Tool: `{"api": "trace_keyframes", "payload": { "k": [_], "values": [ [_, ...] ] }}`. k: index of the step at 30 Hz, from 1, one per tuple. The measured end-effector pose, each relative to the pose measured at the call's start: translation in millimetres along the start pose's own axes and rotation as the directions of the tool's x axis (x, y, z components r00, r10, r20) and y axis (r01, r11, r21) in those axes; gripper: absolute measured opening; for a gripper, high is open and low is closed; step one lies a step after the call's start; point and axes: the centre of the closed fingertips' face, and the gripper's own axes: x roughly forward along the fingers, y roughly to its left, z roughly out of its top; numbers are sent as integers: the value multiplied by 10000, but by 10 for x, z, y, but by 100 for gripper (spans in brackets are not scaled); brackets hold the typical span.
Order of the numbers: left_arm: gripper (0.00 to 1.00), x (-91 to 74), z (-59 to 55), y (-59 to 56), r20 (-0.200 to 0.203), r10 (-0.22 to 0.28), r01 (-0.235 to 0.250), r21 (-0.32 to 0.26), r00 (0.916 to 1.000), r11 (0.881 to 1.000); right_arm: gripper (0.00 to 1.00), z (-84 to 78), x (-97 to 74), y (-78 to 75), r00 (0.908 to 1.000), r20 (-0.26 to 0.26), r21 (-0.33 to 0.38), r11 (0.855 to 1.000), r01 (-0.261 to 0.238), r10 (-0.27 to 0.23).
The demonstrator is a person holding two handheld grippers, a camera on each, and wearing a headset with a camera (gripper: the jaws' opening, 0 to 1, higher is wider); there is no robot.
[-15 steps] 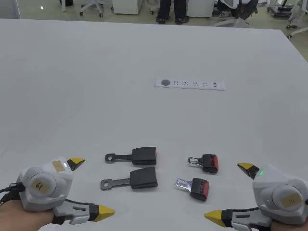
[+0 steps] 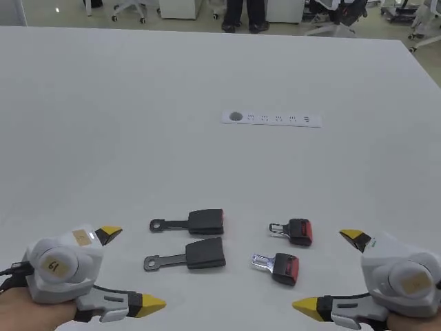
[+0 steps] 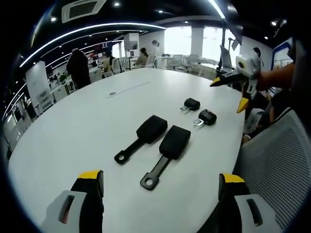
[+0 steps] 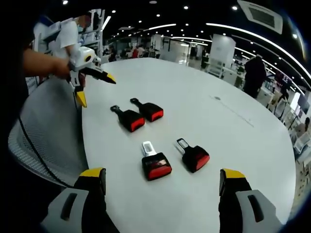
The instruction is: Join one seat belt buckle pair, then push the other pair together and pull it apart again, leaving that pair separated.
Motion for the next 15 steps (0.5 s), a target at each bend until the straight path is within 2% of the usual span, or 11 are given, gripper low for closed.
{"api": "trace_keyframes", "payload": {
  "k": [15],
  "values": [
    [100, -9, 29, -45, -107, -99, 101, 174, 9999, 9998, 99, 9, 46, 42, 9999, -121, -318, 9995, -89, 86]
  ]
}}
